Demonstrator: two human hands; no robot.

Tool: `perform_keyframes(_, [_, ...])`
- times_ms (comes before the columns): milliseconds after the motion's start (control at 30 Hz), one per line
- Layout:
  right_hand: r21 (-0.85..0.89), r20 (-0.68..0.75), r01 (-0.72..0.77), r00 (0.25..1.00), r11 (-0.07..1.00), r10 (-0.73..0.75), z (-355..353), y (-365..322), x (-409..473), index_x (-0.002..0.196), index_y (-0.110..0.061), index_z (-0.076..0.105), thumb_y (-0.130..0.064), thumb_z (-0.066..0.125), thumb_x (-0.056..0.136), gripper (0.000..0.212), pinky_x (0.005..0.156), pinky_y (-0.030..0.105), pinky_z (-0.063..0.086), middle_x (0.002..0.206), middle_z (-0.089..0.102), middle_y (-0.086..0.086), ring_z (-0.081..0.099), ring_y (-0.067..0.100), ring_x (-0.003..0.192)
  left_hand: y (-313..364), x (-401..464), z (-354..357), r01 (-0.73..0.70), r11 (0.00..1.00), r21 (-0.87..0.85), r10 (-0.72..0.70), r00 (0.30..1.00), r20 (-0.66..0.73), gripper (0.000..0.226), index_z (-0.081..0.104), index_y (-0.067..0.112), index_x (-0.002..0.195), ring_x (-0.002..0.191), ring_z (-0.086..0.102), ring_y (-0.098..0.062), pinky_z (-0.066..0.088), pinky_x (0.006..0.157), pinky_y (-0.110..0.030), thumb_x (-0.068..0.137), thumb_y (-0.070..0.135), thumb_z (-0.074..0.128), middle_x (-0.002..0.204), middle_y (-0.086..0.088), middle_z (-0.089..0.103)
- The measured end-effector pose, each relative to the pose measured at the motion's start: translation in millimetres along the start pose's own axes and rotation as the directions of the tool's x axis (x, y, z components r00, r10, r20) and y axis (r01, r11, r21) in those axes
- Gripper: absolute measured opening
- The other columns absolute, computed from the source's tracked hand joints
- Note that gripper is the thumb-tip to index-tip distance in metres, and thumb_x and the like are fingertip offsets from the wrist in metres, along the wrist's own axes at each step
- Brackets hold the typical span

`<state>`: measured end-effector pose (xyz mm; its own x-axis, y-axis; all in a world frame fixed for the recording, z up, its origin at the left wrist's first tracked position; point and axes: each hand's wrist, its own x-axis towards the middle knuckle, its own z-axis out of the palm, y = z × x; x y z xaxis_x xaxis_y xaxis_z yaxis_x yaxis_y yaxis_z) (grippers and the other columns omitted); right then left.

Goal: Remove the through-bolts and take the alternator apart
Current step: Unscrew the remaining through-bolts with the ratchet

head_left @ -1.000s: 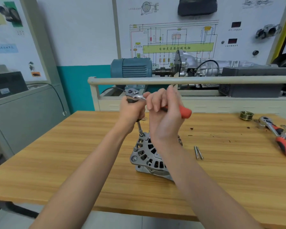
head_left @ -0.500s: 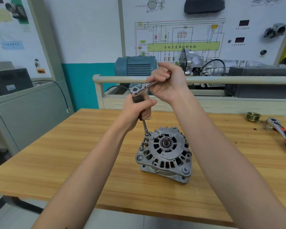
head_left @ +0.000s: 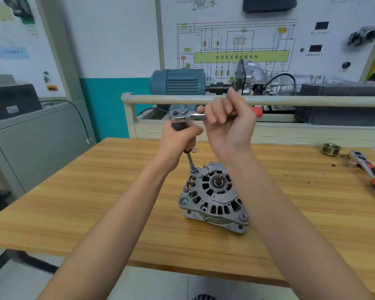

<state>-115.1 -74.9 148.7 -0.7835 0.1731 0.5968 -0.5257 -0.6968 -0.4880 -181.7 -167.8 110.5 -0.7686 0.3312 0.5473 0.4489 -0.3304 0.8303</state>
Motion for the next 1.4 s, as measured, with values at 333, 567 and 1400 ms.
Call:
perform_keyframes(333, [-0.615,0.054,-0.149,0.972,0.775,0.230,-69.4,9.7,-5.3,0.118,-0.008,0.056,-0.023,0.058,0.084,0.038,0.099,0.032,0.046,0.114,0.063,0.005,0.059,0.017,0.111,-5.1,-2.1,10.8,0.068,0.997,0.028,-0.066,0.995,-0.081,0.039,0.041,0.015,0.056,0.035,0.031,-0.007,0.029,0.040,-0.018,0.085,-0.006,0.055,0.040,0.010,0.035])
perform_keyframes(567, [-0.839,-0.132,-0.070,0.988,-0.539,0.078,-107.6,46.9,-43.4,0.116,-0.017,0.063,-0.039,0.039,0.098,0.037,0.097,0.035,0.039,0.113,0.064,0.000,0.057,0.021,0.107,-6.2,-2.5,15.4,0.117,0.990,0.080,-0.101,0.977,-0.188,0.034,0.042,0.016,0.059,0.040,0.032,-0.009,0.033,0.043,-0.019,0.086,-0.001,0.055,0.043,0.007,0.036])
perform_keyframes(1400, [-0.333,0.193,0.210,0.969,0.919,-0.152,-34.1,-39.9,-23.3,0.090,-0.015,0.065,-0.017,0.055,0.085,0.012,0.098,0.034,0.043,0.096,0.066,0.008,0.060,0.027,0.106,2.2,-13.4,43.6,0.072,0.986,0.152,-0.032,0.968,-0.250,0.025,0.039,0.013,0.061,0.046,0.025,-0.014,0.023,0.049,-0.029,0.076,0.007,0.057,0.052,-0.001,0.029])
